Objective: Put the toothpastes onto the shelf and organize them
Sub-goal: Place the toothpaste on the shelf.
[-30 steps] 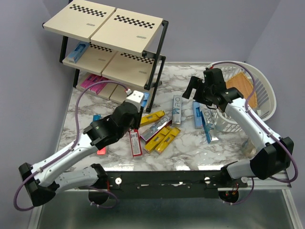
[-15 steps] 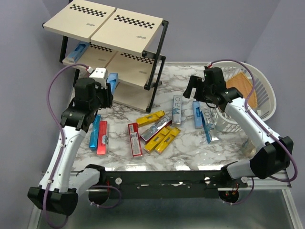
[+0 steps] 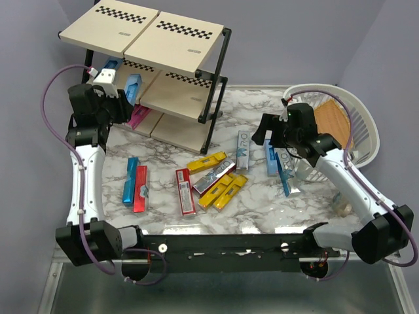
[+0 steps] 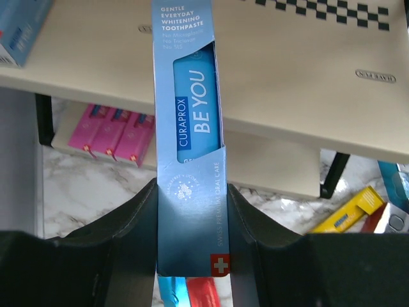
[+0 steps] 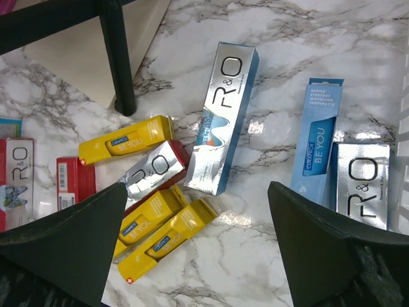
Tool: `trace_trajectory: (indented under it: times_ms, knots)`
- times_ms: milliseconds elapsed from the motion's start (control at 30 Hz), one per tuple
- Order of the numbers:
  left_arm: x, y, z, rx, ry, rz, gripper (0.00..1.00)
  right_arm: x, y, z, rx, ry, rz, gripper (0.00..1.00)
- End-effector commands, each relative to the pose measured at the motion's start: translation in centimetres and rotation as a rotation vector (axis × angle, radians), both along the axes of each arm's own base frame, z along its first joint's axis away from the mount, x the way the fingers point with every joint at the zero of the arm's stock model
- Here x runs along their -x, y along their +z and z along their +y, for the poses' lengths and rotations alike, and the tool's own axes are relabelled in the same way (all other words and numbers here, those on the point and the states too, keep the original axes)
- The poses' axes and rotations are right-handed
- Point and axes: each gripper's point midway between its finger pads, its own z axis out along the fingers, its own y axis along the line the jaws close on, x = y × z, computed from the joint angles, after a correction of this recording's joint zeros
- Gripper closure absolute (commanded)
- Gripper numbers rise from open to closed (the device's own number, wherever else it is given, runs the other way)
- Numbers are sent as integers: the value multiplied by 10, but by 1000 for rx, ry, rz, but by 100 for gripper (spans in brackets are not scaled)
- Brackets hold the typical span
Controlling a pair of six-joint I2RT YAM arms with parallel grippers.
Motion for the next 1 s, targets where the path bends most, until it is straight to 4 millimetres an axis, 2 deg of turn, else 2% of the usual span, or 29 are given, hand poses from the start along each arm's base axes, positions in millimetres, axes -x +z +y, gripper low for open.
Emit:
trace_trajectory:
  times_ms: [0, 33, 200, 300, 333, 400, 600, 667, 967]
  knots:
    - [-33, 29, 19, -45, -55, -161, 84, 9, 11, 6, -52, 54, -65, 0]
    - [-39, 33, 26, -66, -52, -183, 84, 11, 12, 5, -55, 52, -72, 0]
    - [-73, 31, 45, -123, -61, -161, 84, 16, 8, -2, -44, 32, -83, 0]
    - [-88, 25, 50, -139, -69, -135, 83, 17, 2, -5, -26, 26, -77, 1]
    - [-92, 34, 52, -147, -70, -155, 81, 17, 1, -5, -25, 27, -78, 0]
    - [-100, 30, 55, -150, -80, -158, 79, 16, 0, -4, -26, 34, -78, 1]
    - [-121, 13, 66, -165, -82, -140, 74, 15, -5, -3, -18, 42, -67, 1]
    - [-126, 16, 65, -155, -90, -157, 73, 14, -6, -3, -13, 40, -63, 1]
    - [-145, -3, 68, -133, -85, -162, 58, 14, -12, 2, -17, 69, -47, 1]
